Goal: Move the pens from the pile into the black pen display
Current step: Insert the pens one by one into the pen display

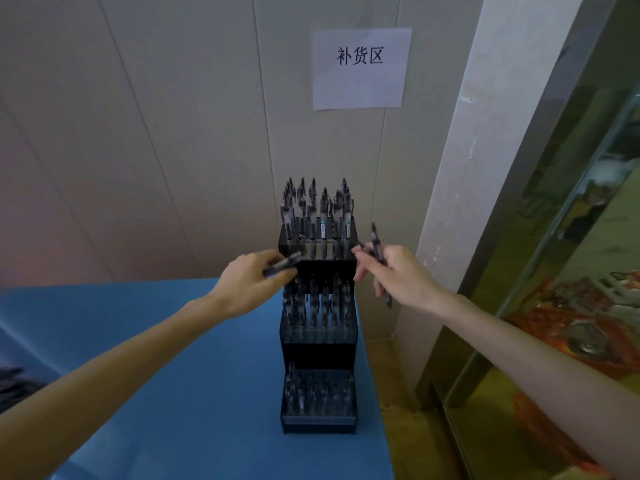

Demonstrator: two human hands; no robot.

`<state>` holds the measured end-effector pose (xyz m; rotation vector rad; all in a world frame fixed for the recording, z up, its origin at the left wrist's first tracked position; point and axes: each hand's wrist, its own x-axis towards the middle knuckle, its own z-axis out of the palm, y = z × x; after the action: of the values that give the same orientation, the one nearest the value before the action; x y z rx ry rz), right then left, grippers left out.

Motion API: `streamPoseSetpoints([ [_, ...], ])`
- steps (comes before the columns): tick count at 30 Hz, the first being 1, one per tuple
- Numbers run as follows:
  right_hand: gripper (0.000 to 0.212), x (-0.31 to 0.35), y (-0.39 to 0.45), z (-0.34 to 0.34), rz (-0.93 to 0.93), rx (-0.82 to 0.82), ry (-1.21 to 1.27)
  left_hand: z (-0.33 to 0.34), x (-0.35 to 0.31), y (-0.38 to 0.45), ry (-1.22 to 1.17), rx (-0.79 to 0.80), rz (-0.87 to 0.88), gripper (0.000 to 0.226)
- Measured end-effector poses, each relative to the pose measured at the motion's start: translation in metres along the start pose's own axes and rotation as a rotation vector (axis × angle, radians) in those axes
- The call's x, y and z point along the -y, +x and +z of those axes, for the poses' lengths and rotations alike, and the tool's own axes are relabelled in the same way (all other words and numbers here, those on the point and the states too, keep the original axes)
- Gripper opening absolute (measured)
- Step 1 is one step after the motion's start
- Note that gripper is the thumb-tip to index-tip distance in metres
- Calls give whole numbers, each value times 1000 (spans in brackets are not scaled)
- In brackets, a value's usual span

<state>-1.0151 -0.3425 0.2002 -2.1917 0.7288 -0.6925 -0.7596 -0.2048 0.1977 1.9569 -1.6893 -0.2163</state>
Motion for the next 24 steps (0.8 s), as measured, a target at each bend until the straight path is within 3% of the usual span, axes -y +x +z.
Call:
streamPoseSetpoints([
  [4,27,18,5,-4,20,-75,156,-18,-8,2,-504,-34,-90,26],
  [8,34,36,13,-10,39,-175,230,-29,-16,3,-683,-171,-123,32],
  [12,37,47,24,-8,3,-238,308,-35,-12,12,-623,-216,-127,34],
  [20,43,59,34,2,-32,-175,223,-33,-5,14,-467,-166,-53,35],
  [24,19,61,35,9,-67,-265,216,-32,4,12,-466,-175,-40,41],
])
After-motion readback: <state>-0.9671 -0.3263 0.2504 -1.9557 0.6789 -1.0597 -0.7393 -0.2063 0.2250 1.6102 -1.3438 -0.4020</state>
